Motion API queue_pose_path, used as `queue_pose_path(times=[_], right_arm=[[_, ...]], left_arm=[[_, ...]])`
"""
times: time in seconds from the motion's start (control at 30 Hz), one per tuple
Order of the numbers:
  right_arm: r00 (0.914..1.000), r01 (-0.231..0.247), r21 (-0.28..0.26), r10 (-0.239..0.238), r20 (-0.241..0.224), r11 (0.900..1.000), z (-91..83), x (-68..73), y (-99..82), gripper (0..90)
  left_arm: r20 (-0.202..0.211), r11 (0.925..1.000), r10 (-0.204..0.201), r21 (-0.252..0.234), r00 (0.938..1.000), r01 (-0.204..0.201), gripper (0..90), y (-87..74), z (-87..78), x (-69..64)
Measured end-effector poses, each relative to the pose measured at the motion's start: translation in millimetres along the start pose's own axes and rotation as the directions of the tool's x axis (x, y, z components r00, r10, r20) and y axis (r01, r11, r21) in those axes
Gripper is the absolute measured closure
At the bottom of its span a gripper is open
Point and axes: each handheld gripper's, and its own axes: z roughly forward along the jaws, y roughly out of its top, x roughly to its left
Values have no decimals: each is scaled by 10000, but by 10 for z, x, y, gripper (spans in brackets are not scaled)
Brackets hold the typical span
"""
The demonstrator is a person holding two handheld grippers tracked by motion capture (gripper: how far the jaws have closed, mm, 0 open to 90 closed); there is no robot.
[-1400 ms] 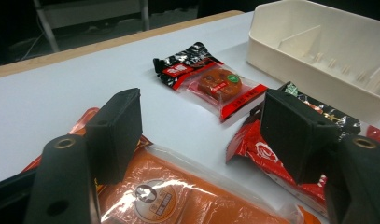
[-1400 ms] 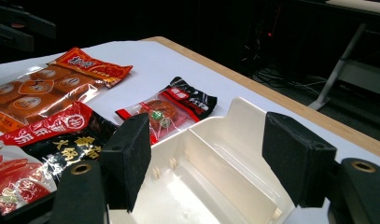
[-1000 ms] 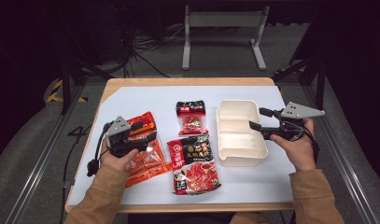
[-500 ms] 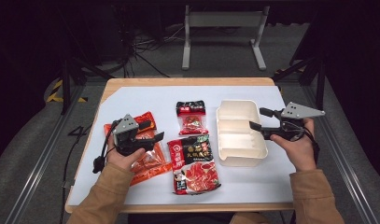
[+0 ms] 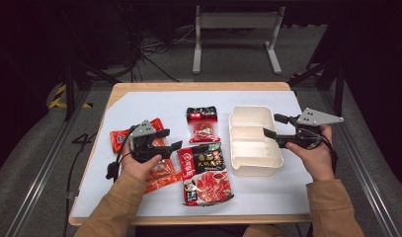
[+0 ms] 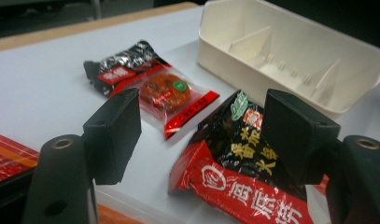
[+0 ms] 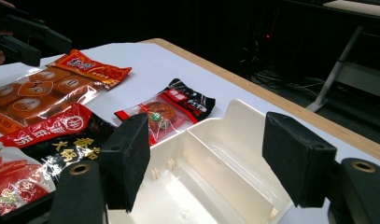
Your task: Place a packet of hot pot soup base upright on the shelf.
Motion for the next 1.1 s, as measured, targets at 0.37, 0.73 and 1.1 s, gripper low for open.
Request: queue_pose_path(times=[0.37, 0.73, 1.1], right_arm=[[10000, 0, 58, 0, -61, 10000, 8, 22, 8, 325], [9999, 63, 406, -58, -111, 9992, 25, 32, -7, 365], [9996, 49, 692, -29, -299, 9976, 84, 47, -10, 377]], left_arm=[[199, 9885, -227, 1502, 9995, 194, 333, -90, 246, 13], [234, 9662, -803, 2473, 9965, 721, 436, -159, 446, 62], [224, 9424, -1286, 3139, 9914, 1152, 508, -186, 564, 96]])
